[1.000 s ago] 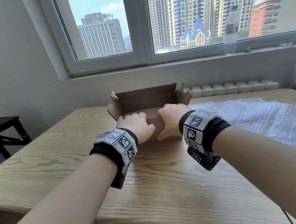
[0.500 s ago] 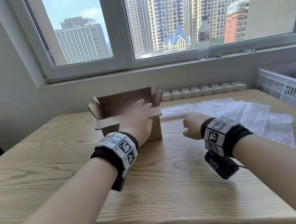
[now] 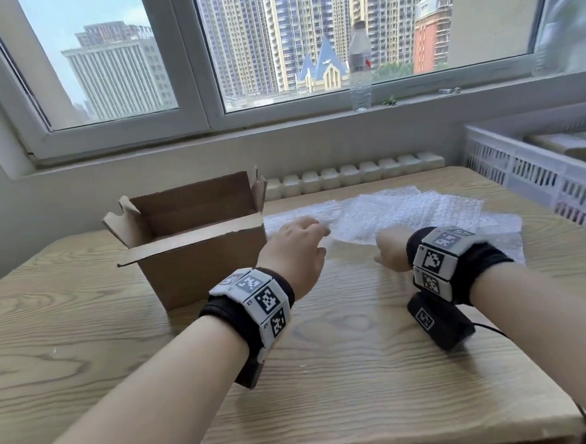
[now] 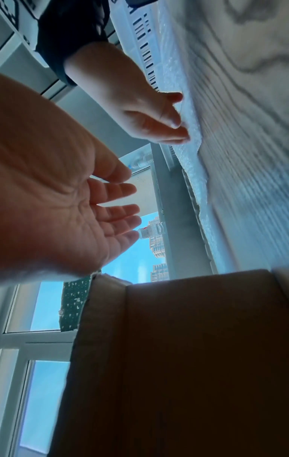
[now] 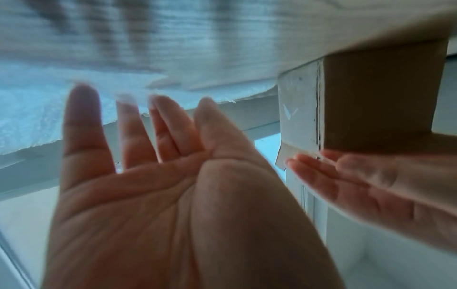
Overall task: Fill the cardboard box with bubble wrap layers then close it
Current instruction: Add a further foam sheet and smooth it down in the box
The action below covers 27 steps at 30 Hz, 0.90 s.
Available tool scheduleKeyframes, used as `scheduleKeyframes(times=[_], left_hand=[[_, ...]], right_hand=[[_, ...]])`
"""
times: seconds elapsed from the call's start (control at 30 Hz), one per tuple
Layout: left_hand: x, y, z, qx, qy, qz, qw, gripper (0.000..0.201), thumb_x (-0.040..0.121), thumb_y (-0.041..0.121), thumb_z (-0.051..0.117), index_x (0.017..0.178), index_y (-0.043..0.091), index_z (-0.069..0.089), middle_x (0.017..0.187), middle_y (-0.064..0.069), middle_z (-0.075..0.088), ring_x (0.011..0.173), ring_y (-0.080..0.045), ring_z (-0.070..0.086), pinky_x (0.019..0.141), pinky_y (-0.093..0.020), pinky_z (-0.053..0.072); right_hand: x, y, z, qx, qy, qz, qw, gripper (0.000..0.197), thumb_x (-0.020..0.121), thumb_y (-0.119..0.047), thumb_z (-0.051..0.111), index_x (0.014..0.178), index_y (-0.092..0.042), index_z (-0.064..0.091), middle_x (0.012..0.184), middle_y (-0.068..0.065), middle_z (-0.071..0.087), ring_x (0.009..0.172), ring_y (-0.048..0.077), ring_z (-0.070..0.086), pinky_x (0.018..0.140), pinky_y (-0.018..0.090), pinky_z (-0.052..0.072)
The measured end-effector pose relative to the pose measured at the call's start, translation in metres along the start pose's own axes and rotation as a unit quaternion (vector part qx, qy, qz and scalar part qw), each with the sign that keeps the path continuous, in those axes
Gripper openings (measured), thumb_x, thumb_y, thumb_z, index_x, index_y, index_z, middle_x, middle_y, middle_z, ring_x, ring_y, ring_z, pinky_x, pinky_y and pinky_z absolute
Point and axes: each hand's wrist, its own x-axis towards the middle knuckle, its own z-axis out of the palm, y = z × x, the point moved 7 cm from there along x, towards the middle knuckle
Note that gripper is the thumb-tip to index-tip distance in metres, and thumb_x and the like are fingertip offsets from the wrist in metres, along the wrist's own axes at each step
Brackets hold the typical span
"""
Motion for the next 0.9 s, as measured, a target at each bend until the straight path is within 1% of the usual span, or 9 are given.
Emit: scheduleKeyframes(times=[0.1,0.17,0.3,0.43,0.53,0.63,0.73,0.8,0.9], left_hand=[[0.007,-0.002,0.009,-0.022,-0.023,-0.031,0.999,0.044,0.096,0.024,0.044,0.14,0.02,0.04,0.145,0.003,0.038,0.134,-0.017,0.037,0.109,-0.035,0.036],[0.01,-0.004,0.012,-0.043,-0.034,-0.053,0.997,0.051,0.096,0.026,0.044,0.145,0.019,0.031,0.15,0.0,0.033,0.138,-0.018,0.032,0.112,-0.035,0.032],[0.014,-0.007,0.012,-0.089,-0.046,-0.094,0.991,0.069,0.095,0.033,0.047,0.151,0.014,0.011,0.157,-0.006,0.019,0.144,-0.021,0.021,0.116,-0.037,0.025],[0.014,-0.01,-0.006,-0.219,0.006,-0.155,0.963,0.087,0.09,0.04,0.055,0.151,0.013,-0.001,0.156,-0.013,0.013,0.141,-0.027,0.026,0.112,-0.037,0.027],[0.016,-0.018,-0.023,-0.327,0.093,-0.172,0.925,0.101,0.082,0.05,0.062,0.149,0.013,-0.003,0.154,-0.015,0.019,0.141,-0.027,0.026,0.116,-0.043,0.027],[0.014,-0.023,-0.035,-0.417,0.139,-0.192,0.878,0.099,0.081,0.049,0.064,0.149,0.013,0.002,0.15,-0.011,0.03,0.138,-0.025,0.033,0.113,-0.042,0.032],[0.007,-0.032,-0.051,-0.448,0.195,-0.194,0.851,0.077,0.087,0.037,0.062,0.147,0.013,0.02,0.112,0.002,0.055,0.116,-0.016,0.05,0.096,-0.03,0.042],[0.001,-0.04,-0.058,-0.446,0.226,-0.195,0.844,0.065,0.089,0.029,0.061,0.145,0.014,0.03,0.104,-0.001,0.059,0.103,-0.015,0.059,0.09,-0.028,0.046],[-0.011,-0.051,-0.062,-0.454,0.249,-0.202,0.831,0.066,0.089,0.024,0.063,0.145,0.019,0.028,0.106,-0.007,0.066,0.096,-0.015,0.067,0.096,-0.038,0.051]], right_hand=[[-0.001,0.021,-0.029,0.137,0.169,0.031,0.976,0.02,0.091,-0.003,0.047,0.096,0.0,0.066,0.104,0.01,0.064,0.095,0.026,0.061,0.085,0.031,0.051],[-0.012,0.033,-0.05,0.228,0.3,0.028,0.926,0.027,0.087,0.004,0.046,0.1,-0.005,0.068,0.111,0.009,0.064,0.105,0.026,0.06,0.094,0.034,0.049],[-0.044,0.043,-0.088,0.344,0.47,-0.032,0.812,0.026,0.081,0.009,0.047,0.079,-0.013,0.06,0.084,0.004,0.061,0.082,0.021,0.057,0.078,0.032,0.05],[-0.049,0.057,-0.098,0.507,0.435,-0.045,0.743,0.031,0.081,0.01,0.045,0.071,-0.019,0.045,0.068,-0.005,0.044,0.067,0.015,0.049,0.064,0.032,0.052],[-0.05,0.064,-0.1,0.601,0.391,-0.038,0.696,0.04,0.079,0.015,0.047,0.068,-0.023,0.041,0.068,-0.001,0.046,0.055,0.006,0.05,0.051,0.021,0.046],[-0.052,0.067,-0.096,0.669,0.342,-0.041,0.658,0.04,0.076,0.019,0.047,0.069,-0.019,0.041,0.07,-0.001,0.044,0.061,0.01,0.05,0.068,0.028,0.05],[-0.06,0.066,-0.089,0.679,0.321,-0.014,0.66,0.027,0.072,0.005,0.05,0.066,-0.02,0.04,0.071,-0.001,0.044,0.076,0.021,0.049,0.085,0.046,0.051],[-0.069,0.066,-0.087,0.689,0.321,-0.014,0.65,0.019,0.064,-0.006,0.053,0.065,-0.021,0.04,0.07,0.0,0.045,0.082,0.024,0.047,0.088,0.05,0.05],[-0.078,0.062,-0.086,0.692,0.328,-0.033,0.642,0.025,0.069,-0.006,0.063,0.07,-0.023,0.044,0.072,0.0,0.05,0.082,0.023,0.051,0.085,0.046,0.051]])
